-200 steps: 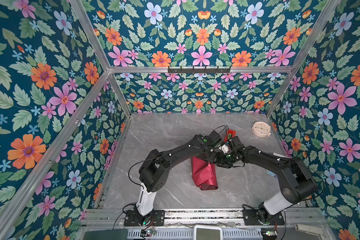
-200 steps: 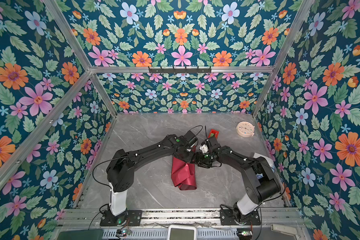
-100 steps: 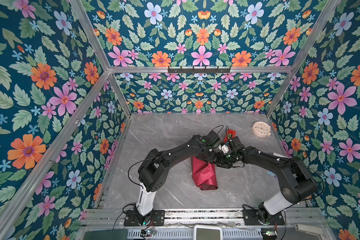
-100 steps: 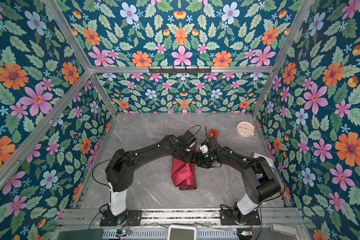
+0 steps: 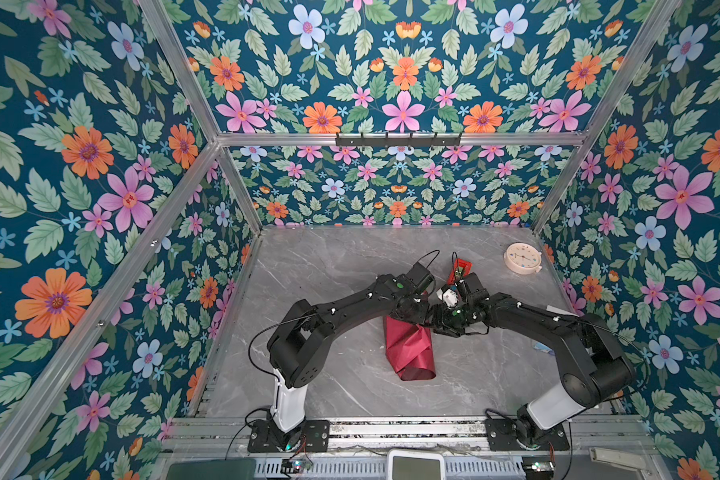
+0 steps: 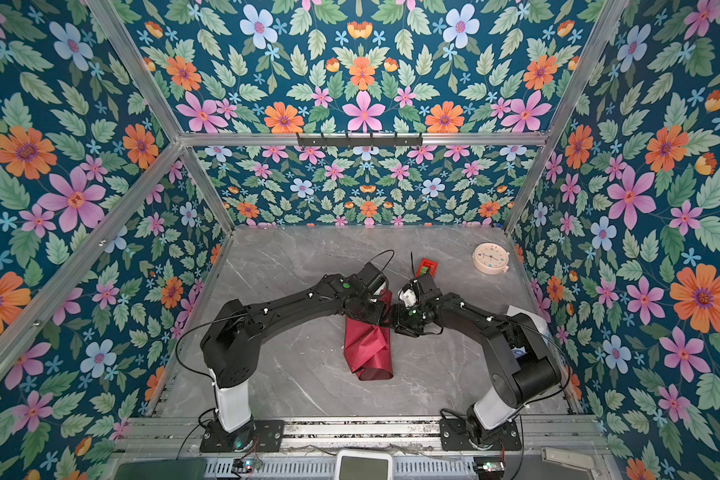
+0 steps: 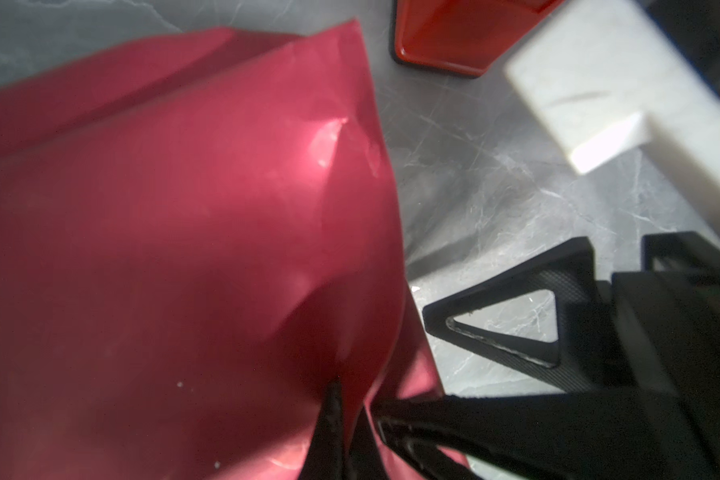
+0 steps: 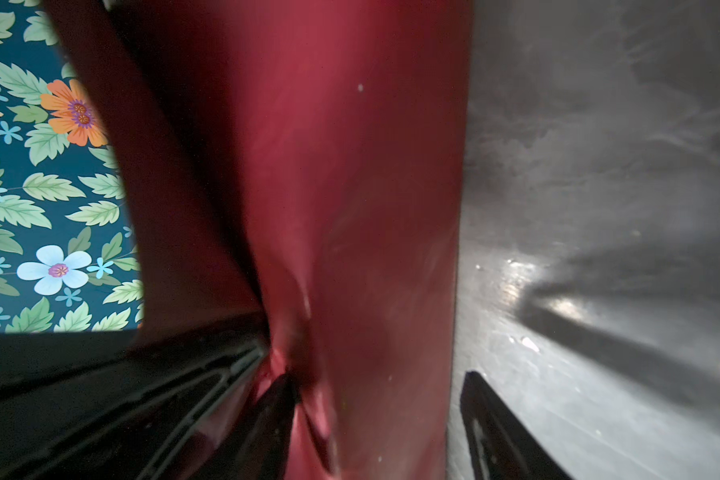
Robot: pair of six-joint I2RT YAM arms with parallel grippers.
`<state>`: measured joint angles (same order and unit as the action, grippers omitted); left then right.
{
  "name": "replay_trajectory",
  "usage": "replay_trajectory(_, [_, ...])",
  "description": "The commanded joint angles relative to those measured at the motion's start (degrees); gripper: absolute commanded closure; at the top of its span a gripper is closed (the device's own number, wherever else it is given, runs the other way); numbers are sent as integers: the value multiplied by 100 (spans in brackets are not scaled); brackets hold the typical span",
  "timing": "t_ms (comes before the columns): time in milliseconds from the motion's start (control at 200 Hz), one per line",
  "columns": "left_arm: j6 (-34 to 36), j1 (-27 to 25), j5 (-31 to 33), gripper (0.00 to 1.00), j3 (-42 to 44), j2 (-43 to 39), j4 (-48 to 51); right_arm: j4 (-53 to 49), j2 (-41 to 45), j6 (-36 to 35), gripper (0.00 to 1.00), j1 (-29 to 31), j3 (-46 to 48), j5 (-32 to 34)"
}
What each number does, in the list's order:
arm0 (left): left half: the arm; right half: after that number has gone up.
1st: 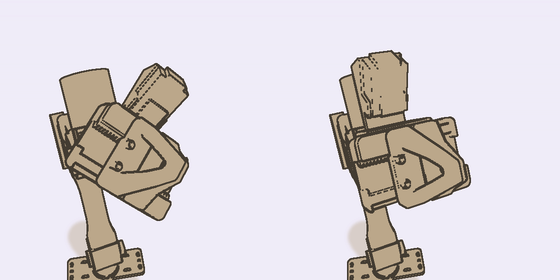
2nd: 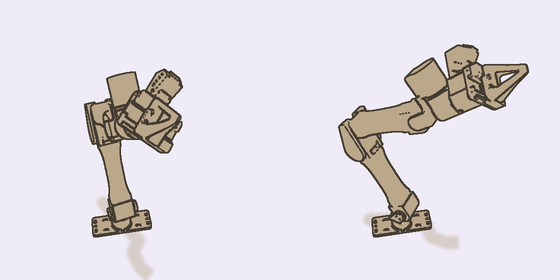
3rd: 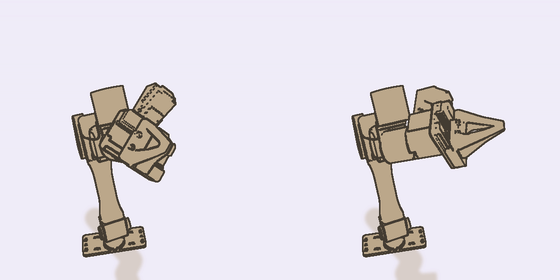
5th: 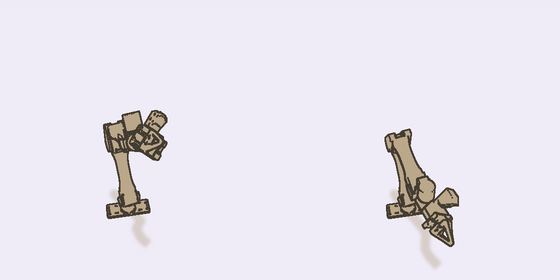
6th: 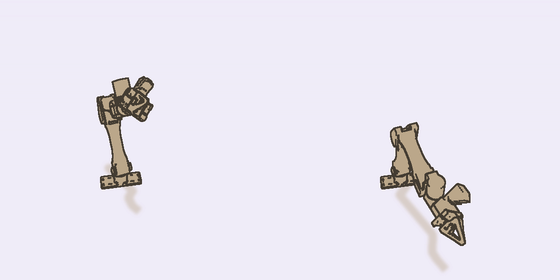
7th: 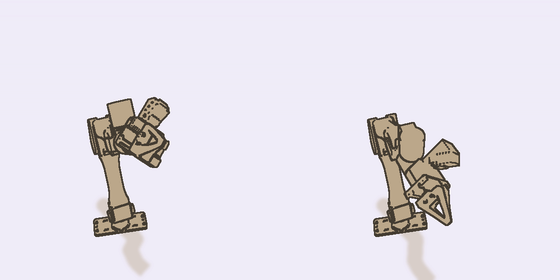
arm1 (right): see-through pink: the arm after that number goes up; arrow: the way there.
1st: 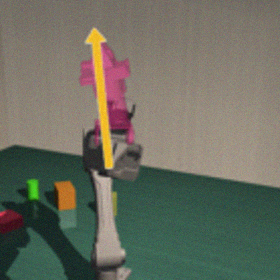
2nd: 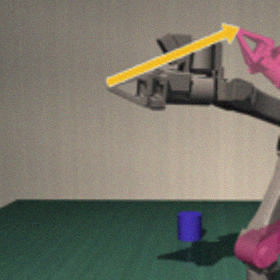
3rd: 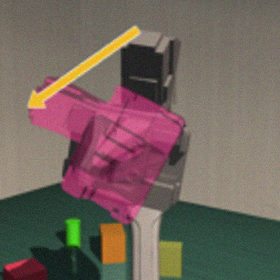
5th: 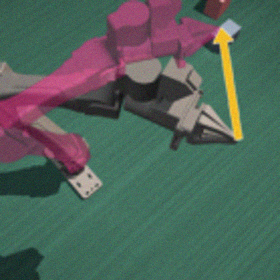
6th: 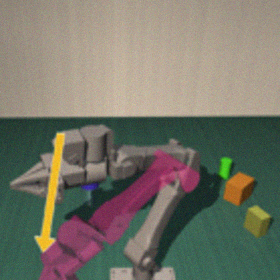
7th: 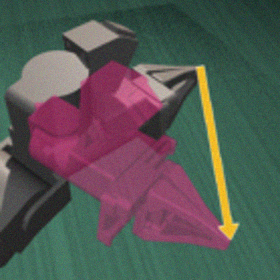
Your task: Wrap the gift box in paper
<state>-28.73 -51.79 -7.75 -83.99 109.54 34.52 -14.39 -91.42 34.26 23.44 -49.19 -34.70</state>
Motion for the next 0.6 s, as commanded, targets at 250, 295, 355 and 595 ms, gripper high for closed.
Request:
replay_trajectory(250, [-185, 7, 79, 81, 441, -10, -438, -334, -8, -86, 36, 7, -115, 268])
replay_trajectory(295, [-194, 15, 81, 79, 496, -29, -453, -351, 10, -96, 36, 9, -131, 285])
replay_trajectory(355, [-207, 15, 88, 76, 585, -64, -480, -386, 25, -109, 36, 4, -167, 295])
replay_trajectory(595, [-343, 32, 81, 70, 923, -171, -691, -601, 127, -183, 34, 1, -391, 383])
